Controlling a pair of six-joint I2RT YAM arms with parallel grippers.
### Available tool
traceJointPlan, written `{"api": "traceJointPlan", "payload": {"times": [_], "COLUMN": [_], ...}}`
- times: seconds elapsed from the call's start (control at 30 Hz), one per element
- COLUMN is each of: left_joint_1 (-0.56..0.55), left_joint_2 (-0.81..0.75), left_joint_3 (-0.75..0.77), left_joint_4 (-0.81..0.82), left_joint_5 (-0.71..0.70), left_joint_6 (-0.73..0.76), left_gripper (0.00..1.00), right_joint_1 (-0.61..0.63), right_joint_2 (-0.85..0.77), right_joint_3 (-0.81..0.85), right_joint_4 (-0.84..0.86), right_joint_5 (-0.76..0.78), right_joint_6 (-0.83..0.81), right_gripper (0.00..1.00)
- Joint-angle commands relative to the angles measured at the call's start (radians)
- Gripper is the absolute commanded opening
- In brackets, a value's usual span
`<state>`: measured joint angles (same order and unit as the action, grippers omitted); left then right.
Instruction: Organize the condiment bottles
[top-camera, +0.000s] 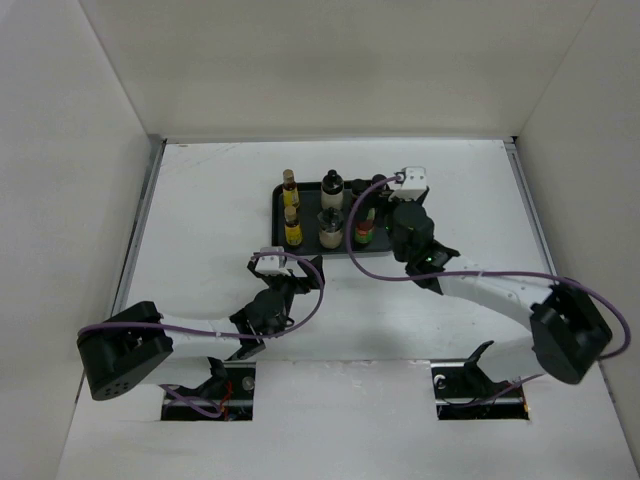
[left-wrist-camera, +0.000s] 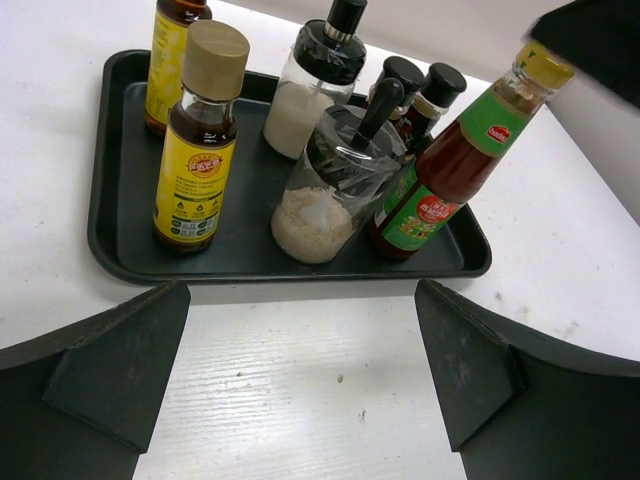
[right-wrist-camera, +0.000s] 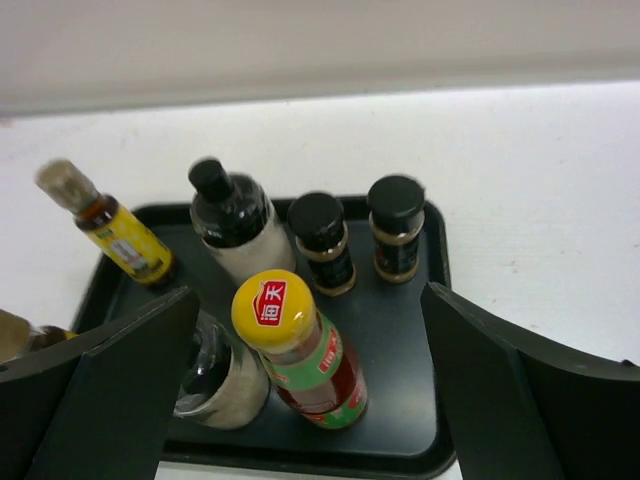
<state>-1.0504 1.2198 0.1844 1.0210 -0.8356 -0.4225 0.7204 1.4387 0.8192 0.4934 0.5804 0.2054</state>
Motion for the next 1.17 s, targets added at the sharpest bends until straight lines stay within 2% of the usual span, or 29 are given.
{"api": "traceJointPlan", "payload": {"times": [0.0, 0.17, 0.3, 0.43, 0.6, 0.77, 0.93, 1.13], "left_joint_1": [-0.004, -0.01, -0.021, -0.075, -0.16, -0.271, -0.296, -0.309], "left_joint_2": [-0.002, 0.013, -0.009, -0.045, -0.014, -0.022, -0.01, 0.029], "left_joint_3": [0.041, 0.066, 0.066, 0.127, 0.242, 0.331, 0.374, 0.391], "left_joint_4": [0.033, 0.005, -0.034, -0.27, -0.563, -0.755, -0.788, -0.788], "left_joint_5": [0.006, 0.02, 0.018, -0.071, -0.197, -0.188, -0.102, -0.077], "left_joint_6": [0.01, 0.01, 0.002, -0.035, -0.103, -0.174, -0.177, -0.179], "left_gripper": [1.0, 1.0, 1.0, 1.0, 1.0, 1.0, 1.0, 1.0], "right_joint_1": [-0.003, -0.094, -0.164, -0.2, -0.241, -0.252, -0.279, -0.289], "right_joint_2": [-0.153, -0.316, -0.374, -0.339, -0.299, -0.339, -0.383, -0.317], "right_joint_3": [-0.038, -0.184, -0.278, -0.368, -0.35, -0.365, -0.388, -0.367], "right_joint_4": [0.011, -0.032, -0.067, -0.033, -0.064, -0.059, -0.055, -0.053], "right_joint_5": [0.055, 0.093, 0.076, 0.085, 0.033, 0.013, -0.014, -0.05], "right_joint_6": [0.014, 0.147, 0.248, 0.334, 0.37, 0.381, 0.405, 0.407], "right_gripper": [1.0, 1.0, 1.0, 1.0, 1.0, 1.0, 1.0, 1.0]}}
